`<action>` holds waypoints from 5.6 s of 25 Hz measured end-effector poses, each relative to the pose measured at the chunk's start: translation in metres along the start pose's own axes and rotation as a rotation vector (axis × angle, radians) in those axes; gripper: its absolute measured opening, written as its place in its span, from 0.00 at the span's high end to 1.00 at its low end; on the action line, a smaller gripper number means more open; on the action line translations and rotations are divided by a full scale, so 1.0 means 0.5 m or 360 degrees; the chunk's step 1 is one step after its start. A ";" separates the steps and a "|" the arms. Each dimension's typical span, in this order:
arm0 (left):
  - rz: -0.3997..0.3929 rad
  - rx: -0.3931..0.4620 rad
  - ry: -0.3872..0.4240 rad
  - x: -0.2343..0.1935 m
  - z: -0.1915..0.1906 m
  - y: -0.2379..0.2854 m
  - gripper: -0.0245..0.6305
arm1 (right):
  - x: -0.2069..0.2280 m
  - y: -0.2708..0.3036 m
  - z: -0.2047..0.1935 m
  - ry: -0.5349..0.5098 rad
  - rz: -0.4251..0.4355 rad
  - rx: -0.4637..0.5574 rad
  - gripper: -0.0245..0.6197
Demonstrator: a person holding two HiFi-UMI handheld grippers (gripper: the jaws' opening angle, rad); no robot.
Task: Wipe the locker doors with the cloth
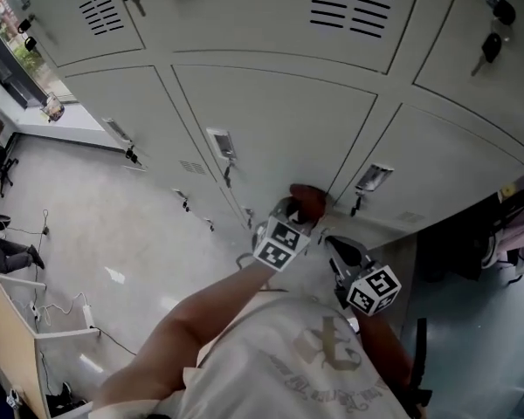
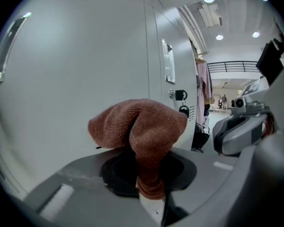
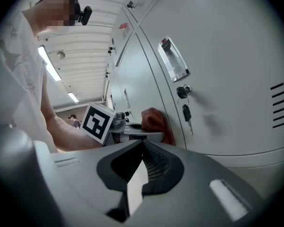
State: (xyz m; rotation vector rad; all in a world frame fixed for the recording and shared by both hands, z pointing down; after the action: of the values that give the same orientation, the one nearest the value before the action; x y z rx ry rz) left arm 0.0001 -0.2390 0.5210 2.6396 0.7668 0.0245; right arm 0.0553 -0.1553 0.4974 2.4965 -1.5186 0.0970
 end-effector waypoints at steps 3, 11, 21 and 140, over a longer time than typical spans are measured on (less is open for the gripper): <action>0.0048 0.0005 -0.0041 -0.051 -0.012 -0.034 0.84 | -0.018 0.028 0.000 0.0002 0.0032 -0.0011 0.95; 0.0103 -0.0002 -0.0088 -0.147 -0.038 -0.089 0.84 | -0.046 0.087 0.016 -0.0047 0.0049 -0.0005 0.95; 0.0170 -0.0050 -0.0129 -0.251 -0.094 -0.142 0.84 | -0.093 0.133 0.002 -0.0014 0.0000 -0.0010 0.95; 0.0328 0.0245 0.0157 -0.168 0.210 -0.228 0.84 | -0.062 0.121 0.051 0.0165 0.0091 0.0106 0.95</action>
State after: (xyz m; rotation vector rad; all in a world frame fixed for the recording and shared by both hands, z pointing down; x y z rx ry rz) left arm -0.1167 -0.2325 0.3894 2.8727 0.5439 0.1593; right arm -0.0141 -0.1610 0.4762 2.4568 -1.5688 0.2862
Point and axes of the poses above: the fingertips, and each gripper's own axes: y forward along the fingers, x to its right, z out of its top, the point moved 1 cm from there along -y, backward along the fingers, and after that the axes turned 8 degrees about -y, right-handed, at the moved point
